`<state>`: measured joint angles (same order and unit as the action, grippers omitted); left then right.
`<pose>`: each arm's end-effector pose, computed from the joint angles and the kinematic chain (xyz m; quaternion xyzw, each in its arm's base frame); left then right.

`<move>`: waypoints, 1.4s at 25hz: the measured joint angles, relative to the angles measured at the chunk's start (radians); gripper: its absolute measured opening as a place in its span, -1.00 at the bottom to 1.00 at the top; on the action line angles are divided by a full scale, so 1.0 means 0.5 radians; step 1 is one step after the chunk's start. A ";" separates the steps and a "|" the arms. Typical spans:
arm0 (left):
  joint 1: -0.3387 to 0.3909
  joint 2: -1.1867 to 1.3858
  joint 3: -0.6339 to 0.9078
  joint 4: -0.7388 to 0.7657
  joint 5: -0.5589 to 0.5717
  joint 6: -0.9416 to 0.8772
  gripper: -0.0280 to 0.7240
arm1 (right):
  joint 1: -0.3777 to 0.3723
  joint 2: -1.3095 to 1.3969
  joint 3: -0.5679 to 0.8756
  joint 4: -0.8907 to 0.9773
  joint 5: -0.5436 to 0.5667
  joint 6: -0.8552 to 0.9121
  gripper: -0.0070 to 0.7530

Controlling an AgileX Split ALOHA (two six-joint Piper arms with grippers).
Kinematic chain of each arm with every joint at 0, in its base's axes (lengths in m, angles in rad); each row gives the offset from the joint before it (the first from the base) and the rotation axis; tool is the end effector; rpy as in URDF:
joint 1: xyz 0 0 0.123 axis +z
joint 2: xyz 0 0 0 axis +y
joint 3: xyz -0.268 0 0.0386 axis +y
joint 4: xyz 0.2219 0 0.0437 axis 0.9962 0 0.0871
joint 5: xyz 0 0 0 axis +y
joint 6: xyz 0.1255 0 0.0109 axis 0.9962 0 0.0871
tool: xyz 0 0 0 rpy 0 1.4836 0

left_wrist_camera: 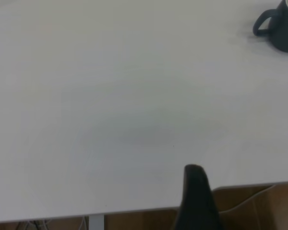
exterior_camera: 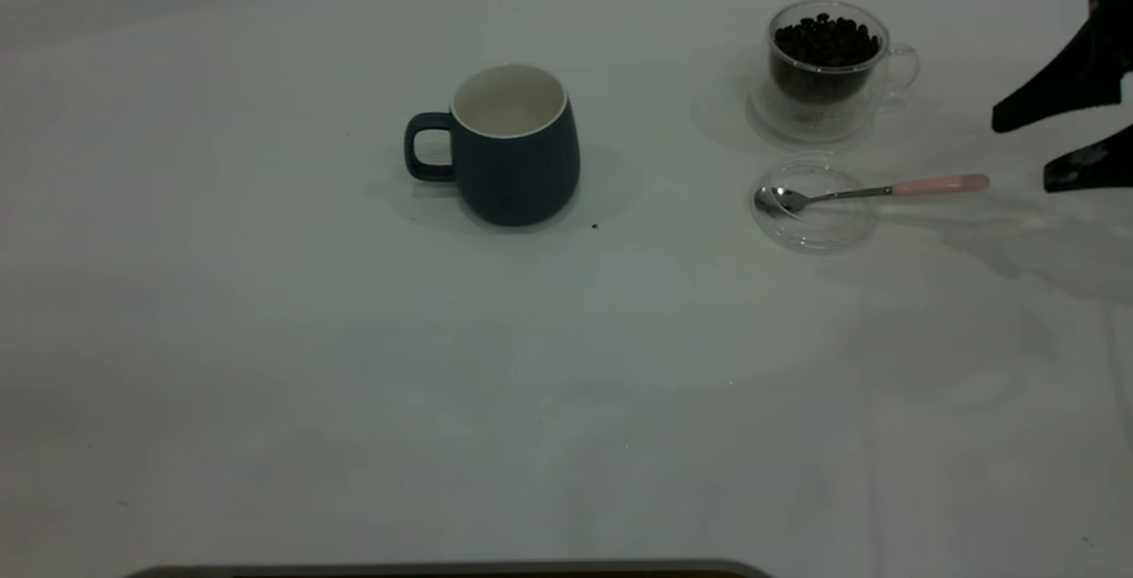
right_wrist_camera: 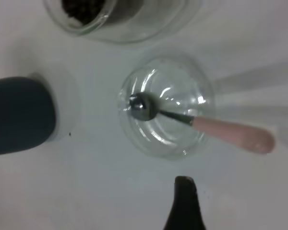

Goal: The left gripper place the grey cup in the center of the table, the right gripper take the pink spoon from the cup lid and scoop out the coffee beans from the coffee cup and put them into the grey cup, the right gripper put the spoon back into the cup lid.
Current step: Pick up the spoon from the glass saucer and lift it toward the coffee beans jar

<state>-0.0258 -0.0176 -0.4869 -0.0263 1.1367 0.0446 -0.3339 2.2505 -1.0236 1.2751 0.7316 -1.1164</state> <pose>0.0121 -0.0033 0.2371 0.0317 0.8707 -0.0085 0.4908 0.3394 -0.0325 0.0176 0.1569 0.9242 0.3244 0.1268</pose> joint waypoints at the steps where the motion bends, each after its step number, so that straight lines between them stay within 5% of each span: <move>1: 0.000 0.000 0.000 -0.002 0.000 0.000 0.63 | -0.018 0.034 -0.026 0.000 0.024 -0.021 0.71; 21: 0.000 0.000 0.000 -0.004 0.000 0.002 0.63 | -0.049 0.476 -0.387 0.025 0.300 -0.277 0.69; 35: 0.000 0.000 0.000 -0.004 0.000 0.002 0.63 | 0.121 0.476 -0.387 0.168 0.301 -0.336 0.65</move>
<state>-0.0258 -0.0176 -0.4869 -0.0284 1.1367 0.0455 -0.2733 2.4888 -1.2170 1.3593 0.8819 -1.2843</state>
